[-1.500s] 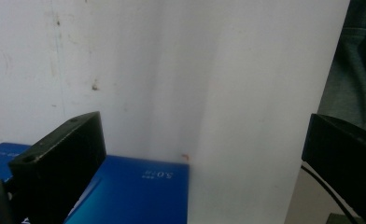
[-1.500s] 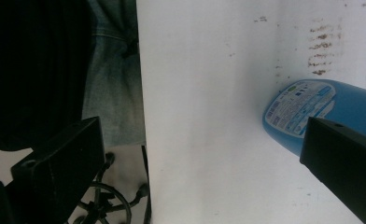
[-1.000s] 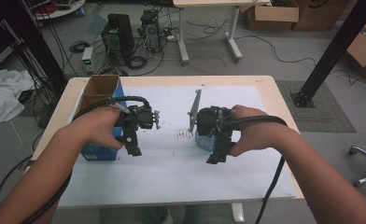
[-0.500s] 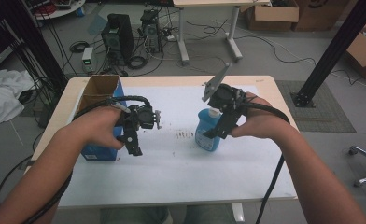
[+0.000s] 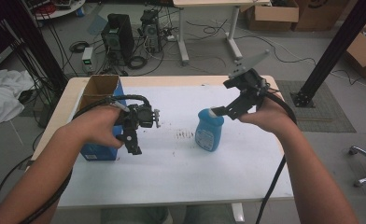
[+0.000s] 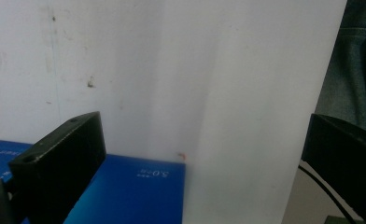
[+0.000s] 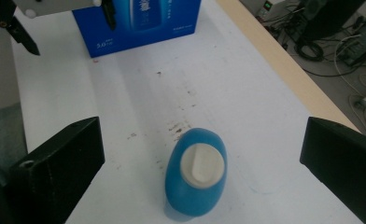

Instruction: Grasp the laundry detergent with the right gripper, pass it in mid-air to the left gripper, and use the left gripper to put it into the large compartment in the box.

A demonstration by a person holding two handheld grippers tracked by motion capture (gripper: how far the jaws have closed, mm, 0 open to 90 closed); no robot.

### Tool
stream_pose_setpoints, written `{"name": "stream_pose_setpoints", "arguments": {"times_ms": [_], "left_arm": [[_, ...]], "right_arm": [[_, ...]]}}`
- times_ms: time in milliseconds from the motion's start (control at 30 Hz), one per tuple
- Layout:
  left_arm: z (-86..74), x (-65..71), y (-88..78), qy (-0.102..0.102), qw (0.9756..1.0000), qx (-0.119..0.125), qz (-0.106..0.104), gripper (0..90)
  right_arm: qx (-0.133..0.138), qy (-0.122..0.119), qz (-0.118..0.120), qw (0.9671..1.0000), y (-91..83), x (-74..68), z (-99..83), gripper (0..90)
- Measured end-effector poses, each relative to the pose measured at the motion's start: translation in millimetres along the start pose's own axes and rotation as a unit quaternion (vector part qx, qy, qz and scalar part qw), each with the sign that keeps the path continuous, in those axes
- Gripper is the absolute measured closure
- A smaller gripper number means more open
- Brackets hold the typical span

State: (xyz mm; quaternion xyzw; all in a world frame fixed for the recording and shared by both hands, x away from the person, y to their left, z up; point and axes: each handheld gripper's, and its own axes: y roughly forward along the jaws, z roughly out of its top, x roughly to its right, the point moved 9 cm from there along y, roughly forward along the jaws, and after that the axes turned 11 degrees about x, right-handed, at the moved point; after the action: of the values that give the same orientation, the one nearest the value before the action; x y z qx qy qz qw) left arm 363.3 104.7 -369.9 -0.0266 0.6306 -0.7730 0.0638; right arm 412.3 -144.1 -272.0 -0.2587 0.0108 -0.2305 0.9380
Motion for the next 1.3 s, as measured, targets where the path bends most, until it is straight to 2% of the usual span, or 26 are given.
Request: {"name": "stream_pose_setpoints", "arguments": {"times_ms": [33,100,133,167,367,400,433,467,500,533,633,900,1133,1300], "left_arm": [[0.4,-0.1,-0.5,0.001,1.0000,0.000,0.000,0.1],[1.1,-0.2,-1.1,0.002,1.0000,0.000,0.000,0.1],[1.5,-0.1,-1.3,0.003,1.0000,0.002,0.000,0.1],[1.8,-0.1,-1.4,0.003,1.0000,0.002,0.000,0.1],[3.4,-0.4,-2.9,0.005,1.0000,0.003,0.001,0.1],[3.4,-0.4,-2.9,0.005,1.0000,0.003,0.001,0.1],[4.0,0.0,-3.3,0.006,1.0000,0.005,0.001,0.1],[4.0,0.0,-3.3,0.006,1.0000,0.005,0.001,0.1],[4.1,0.6,-3.9,0.006,1.0000,0.004,0.001,0.1],[4.1,0.7,-4.3,0.007,1.0000,0.004,0.002,0.1],[4.4,1.7,-5.0,0.007,1.0000,0.004,0.002,0.1],[4.2,4.9,-8.8,0.009,0.9999,0.005,0.005,0.1],[5.7,8.8,-12.4,0.014,0.9998,0.010,0.007,0.1],[3.8,9.3,-15.4,0.013,0.9998,0.011,0.009,0.1]], "right_arm": [[0.011,0.011,0.004,0.9999,-3.5,1.3,-1.6,0.0],[0.026,0.019,-0.008,0.9994,-10.3,5.1,-6.9,0.0],[0.031,0.026,-0.005,0.9992,-13.1,5.2,-10.5,0.0],[0.037,0.027,-0.014,0.9989,-16.1,6.5,-14.3,0.0],[0.066,0.055,-0.023,0.9960,-31.3,4.8,-43.3,0.0],[0.066,0.055,-0.023,0.9960,-31.3,4.8,-43.3,0.0],[0.071,0.062,-0.030,0.9951,-34.5,3.7,-55.7,0.0],[0.071,0.062,-0.030,0.9951,-34.5,3.7,-55.7,0.0],[0.078,0.072,-0.026,0.9940,-36.3,0.6,-68.4,0.0],[0.081,0.075,-0.033,0.9934,-36.9,0.5,-75.1,0.0],[0.088,0.091,-0.031,0.9914,-36.4,-3.0,-94.4,0.0],[0.106,0.117,-0.034,0.9870,-24.7,-11.6,-129.0,0.0],[0.114,0.116,-0.038,0.9859,-6.0,-15.9,-140.0,0.0],[0.131,0.120,-0.037,0.9835,19.4,-20.6,-146.5,0.0]]}}
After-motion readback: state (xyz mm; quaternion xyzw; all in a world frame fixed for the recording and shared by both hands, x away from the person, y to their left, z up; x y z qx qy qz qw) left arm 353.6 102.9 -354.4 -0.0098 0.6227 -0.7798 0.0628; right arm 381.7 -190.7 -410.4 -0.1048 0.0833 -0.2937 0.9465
